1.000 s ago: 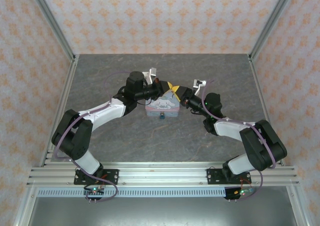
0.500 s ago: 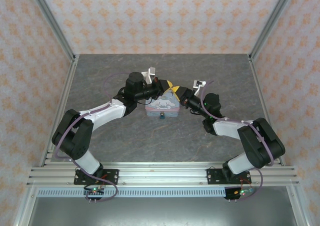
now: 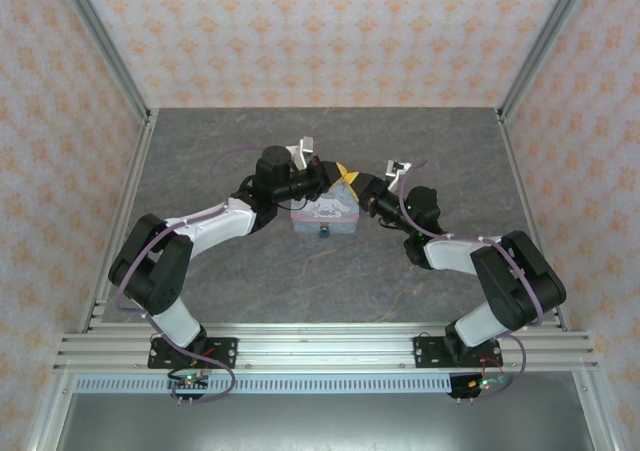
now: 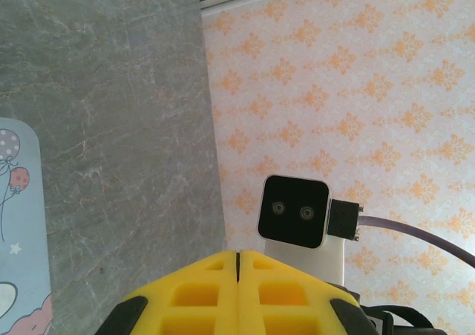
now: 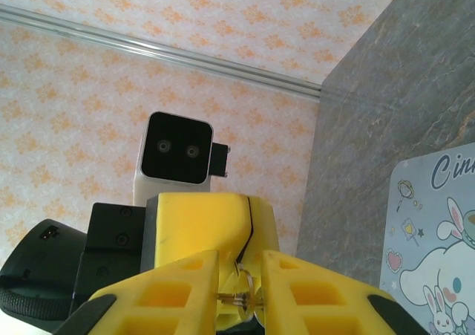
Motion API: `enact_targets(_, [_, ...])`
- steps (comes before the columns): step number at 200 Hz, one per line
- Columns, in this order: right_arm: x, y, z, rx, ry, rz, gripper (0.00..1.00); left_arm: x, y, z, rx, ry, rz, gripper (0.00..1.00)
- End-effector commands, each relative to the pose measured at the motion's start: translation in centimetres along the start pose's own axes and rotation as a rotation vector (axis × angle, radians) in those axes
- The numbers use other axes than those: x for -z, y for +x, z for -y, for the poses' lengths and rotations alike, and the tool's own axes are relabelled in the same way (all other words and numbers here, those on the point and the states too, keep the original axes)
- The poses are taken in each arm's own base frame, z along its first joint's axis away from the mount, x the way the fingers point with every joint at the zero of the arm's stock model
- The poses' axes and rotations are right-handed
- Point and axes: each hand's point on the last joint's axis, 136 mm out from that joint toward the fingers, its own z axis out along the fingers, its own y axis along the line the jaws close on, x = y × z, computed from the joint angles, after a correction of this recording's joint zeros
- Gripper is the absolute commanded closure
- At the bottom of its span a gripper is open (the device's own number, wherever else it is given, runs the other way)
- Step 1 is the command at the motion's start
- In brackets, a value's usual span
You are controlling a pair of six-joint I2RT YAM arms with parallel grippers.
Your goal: Unlock a padlock with a key
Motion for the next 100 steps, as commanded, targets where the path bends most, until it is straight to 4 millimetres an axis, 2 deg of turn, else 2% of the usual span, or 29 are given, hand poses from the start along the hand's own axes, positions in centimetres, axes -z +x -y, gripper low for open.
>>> enact_targets(1, [-0.53,-0.41,-2.24,0.032,-0.076,0.009,0.79,-0.30,-0.12,0.42,-0.012,0.023,0.018,1.00])
enact_targets(42, [-0.46,-0.26,-2.05,0.029,-0.074,0.005,0.80,-0.33,-0.19,0.41,-0.011,0.021,0.026,1.00])
enact_targets(50, [-0.41,-0.20,-2.09,0.029,-0.075,0.004,0.75,-0.32,-0.29,0.49,-0.011,0.022,0.028,1.00])
enact_targets(61, [-0.27,-0.23,-1.93,0.028,-0.069,0.011,0.60,-0.30,-0.25,0.55,-0.013,0.023,0.028,1.00])
enact_targets(67, [-0.19,-0.28,-1.88,0.028,-0.066,0.015,0.56,-0.31,-0.25,0.54,-0.013,0.023,0.028,1.00])
enact_targets(78, [-0.12,-0.34,-1.81,0.030,-0.060,0.020,0.53,-0.29,-0.27,0.51,-0.012,0.022,0.029,1.00])
enact_targets(100, [-0.21,-0.54,-1.85,0.031,-0.057,0.027,0.54,-0.24,-0.22,0.44,-0.011,0.019,0.028,1.00])
